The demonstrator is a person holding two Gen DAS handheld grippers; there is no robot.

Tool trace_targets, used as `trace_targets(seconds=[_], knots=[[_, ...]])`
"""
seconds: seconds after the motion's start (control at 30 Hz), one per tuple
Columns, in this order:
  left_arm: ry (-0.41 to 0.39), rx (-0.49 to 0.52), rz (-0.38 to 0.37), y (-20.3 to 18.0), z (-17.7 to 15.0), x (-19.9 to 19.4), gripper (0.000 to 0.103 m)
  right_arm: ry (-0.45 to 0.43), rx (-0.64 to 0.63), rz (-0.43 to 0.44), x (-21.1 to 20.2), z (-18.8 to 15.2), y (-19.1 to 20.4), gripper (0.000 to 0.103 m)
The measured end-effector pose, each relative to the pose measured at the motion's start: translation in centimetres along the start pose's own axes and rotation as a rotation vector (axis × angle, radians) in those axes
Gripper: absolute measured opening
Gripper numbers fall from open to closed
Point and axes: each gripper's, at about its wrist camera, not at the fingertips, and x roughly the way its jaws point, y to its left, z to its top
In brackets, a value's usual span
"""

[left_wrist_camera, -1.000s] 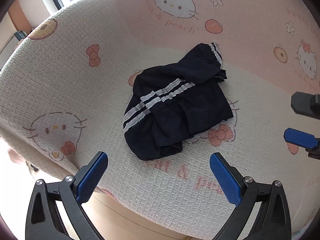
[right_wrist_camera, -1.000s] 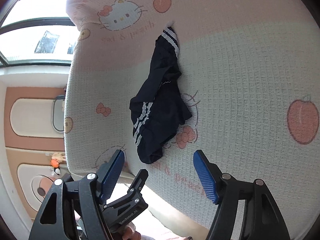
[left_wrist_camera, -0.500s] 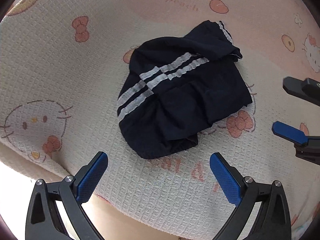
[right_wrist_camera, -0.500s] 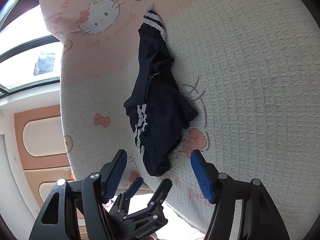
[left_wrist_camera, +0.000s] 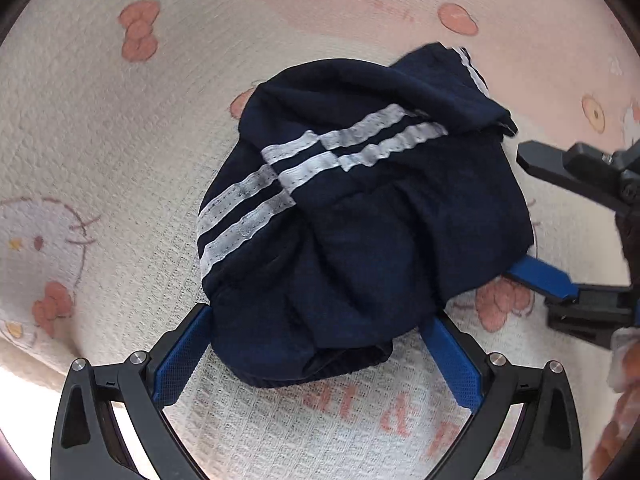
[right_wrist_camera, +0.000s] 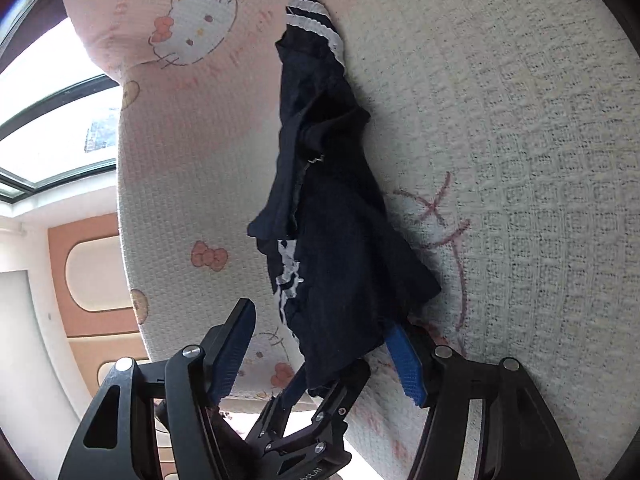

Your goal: Fold clothes

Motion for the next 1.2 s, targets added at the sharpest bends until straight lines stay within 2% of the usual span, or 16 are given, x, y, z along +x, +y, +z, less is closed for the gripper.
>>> trace_targets(seconds=[0.23,0.3,0.4,0.47,0.57,0.7,0.8,0.83,0.87,1.0,1.07,1.13,1.2], knots=[[-0.073,0.082,0.028,0.0,-0.5,-0.6,0.103,-0.029,-0.029,-0.006,0.1,0.3,0.0,0.061],[-0.096,0.068,0.003,0.6,-0.8,-0.7,0.103,-0.057,-0.020,-0.011,-0.1,0.1,-0.4,0.054],[-0.128,0.057,0.003,1.0,-1.1,-1.1,0.103,-0.082,0.042,-0.023,-0.6,0.2,-1.9,0.022],[-0.143,0.069,0.029,0.8,-1.2,-1.4,0.103,-0.064,0.077,0.000,-0.8,0.5,-3.1,0.013],[-0.134,0.053,0.047,0.9,-1.0,-1.7,0.103,-0.037,0.112,0.050,-1.1,0.9,-3.8,0.013],[-0.095,0.029,0.047,1.4,-0.2,-2.0,0.103,-0.029,0.133,0.007,-0.3,0.8,-3.2,0.013],[-0.106,0.061,0.049,1.2,0.1,-2.7,0.092,-0.042,0.104,-0.008,-0.3,0.5,-2.9,0.013],[-0.116,0.072,0.053,1.1,0.1,-3.1,0.084,-0.045,0.094,-0.007,-0.1,0.5,-2.9,0.013],[-0.133,0.086,0.064,0.9,0.1,-3.5,0.071,-0.048,0.084,-0.006,0.0,0.4,-2.9,0.013],[-0.181,0.189,0.155,-0.8,0.1,-4.6,0.048,-0.057,0.061,-0.039,0.6,0.0,-2.2,0.013],[-0.195,0.230,0.191,-1.5,0.1,-5.1,0.029,-0.075,0.029,-0.070,0.5,-0.2,-1.7,0.013],[-0.202,0.243,0.194,-1.6,0.3,-5.7,0.023,-0.096,-0.025,-0.109,0.3,-0.5,-1.0,0.013],[-0.202,0.218,0.156,-1.0,1.1,-6.5,0.021,-0.114,-0.062,-0.133,-0.3,-0.6,-0.7,0.014]])
